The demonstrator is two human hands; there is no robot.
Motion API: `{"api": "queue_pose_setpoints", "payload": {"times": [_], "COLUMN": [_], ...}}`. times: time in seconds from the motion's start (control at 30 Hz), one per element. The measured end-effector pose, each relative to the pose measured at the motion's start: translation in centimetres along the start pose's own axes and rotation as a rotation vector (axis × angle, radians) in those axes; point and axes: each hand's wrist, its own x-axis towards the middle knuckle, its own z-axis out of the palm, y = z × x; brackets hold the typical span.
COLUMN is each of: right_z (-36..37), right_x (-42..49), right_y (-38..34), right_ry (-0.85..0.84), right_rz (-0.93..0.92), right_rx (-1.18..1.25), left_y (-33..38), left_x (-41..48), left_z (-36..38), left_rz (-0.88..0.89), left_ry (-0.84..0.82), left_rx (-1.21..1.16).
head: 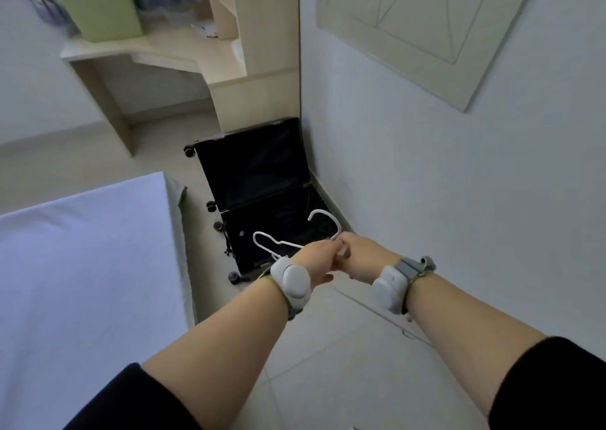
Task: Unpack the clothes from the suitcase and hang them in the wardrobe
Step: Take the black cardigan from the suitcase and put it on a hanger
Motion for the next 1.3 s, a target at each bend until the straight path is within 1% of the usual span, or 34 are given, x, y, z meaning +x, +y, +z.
{"api": "queue_pose_setpoints", "payload": {"times": [0.1,0.17,0.23,0.33,0.43,0.47,0.6,0.77,0.97,1.17,1.3], "right_z": [-1.2,-1.2,-1.3,-1.6,-2.5,-2.4,-3.3,-5.1,-6.1,-6.5,-4.4], "right_x": [4.3,6.2,9.6,15.8,22.4,22.7,30.1,38.4,47.8,58.2,65.6], "right_y": [-0.4,-0.7,-1.0,-1.8,-3.2,-3.0,-4.9,-7.8,-7.6,-6.0,-4.8], "right_ry": [-0.025,-0.02,-0.042,-0.071,-0.018,-0.001,-0.049,-0.055,-0.097,-0.106,-0.129], "right_rz": [-0.063,-0.078,-0.086,-0.103,-0.056,-0.049,-0.061,-0.051,-0.047,-0.113,-0.141], "right_rx": [0.007,0.014,-0.032,-0.117,-0.14,-0.163,-0.266,-0.28,-0.229,-0.165,-0.096], "left_y": [1.9,2.5,3.4,5.3,7.5,7.5,9.7,12.6,13.5,11.9,8.6], "left_x": [2.4,3.6,5.1,8.9,14.3,14.3,19.8,26.0,33.1,41.6,48.6], "left_z": [-1.3,-2.4,-4.1,-7.2,-11.0,-11.3,-16.6,-23.4,-28.6,-32.1,-33.5], "left_rz": [0.001,0.02,0.025,0.044,0.065,0.067,0.009,-0.054,-0.164,-0.285,-0.391], "left_ry": [0.056,0.063,0.08,0.078,0.03,0.019,0.028,0.159,0.373,0.592,0.616], "left_rx": [0.015,0.088,0.099,0.062,-0.023,-0.035,-0.06,-0.074,-0.173,-0.347,-0.419]}}
